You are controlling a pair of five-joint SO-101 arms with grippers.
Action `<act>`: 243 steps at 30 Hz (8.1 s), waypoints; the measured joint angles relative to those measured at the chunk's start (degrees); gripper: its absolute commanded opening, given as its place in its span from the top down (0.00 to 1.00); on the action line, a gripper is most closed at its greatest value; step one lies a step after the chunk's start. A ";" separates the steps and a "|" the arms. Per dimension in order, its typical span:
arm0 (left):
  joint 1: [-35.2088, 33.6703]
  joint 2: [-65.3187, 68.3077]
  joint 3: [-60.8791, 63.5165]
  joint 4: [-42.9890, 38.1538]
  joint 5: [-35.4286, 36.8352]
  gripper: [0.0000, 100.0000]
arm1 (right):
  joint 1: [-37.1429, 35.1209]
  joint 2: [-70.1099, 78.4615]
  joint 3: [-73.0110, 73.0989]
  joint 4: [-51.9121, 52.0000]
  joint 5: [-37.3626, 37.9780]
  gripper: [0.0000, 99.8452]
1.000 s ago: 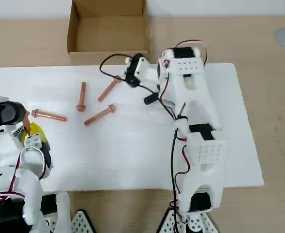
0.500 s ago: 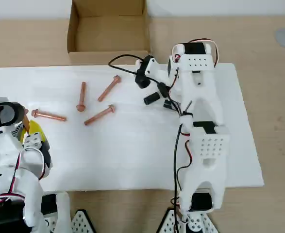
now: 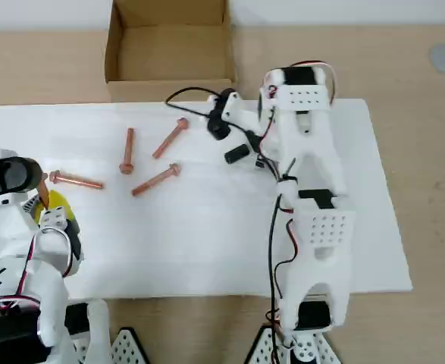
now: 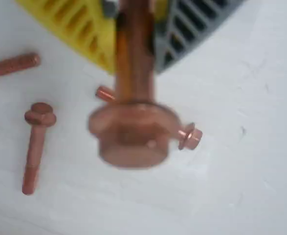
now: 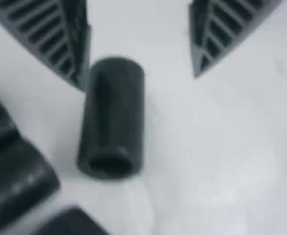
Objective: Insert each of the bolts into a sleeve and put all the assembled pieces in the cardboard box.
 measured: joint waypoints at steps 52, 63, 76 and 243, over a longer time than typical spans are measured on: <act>0.00 -0.35 -3.96 0.00 -4.48 1.00 | -0.88 9.05 -2.37 0.09 -0.97 0.99; 0.00 -0.44 -8.88 0.00 -4.48 1.00 | -3.08 -7.38 1.23 0.18 -6.68 0.99; 0.00 -6.68 -14.42 4.48 -4.48 0.99 | -14.51 -41.49 11.43 0.18 -21.27 0.99; 41.49 -15.74 14.51 -18.29 12.57 0.99 | -46.51 -143.30 128.00 -70.15 -69.71 0.99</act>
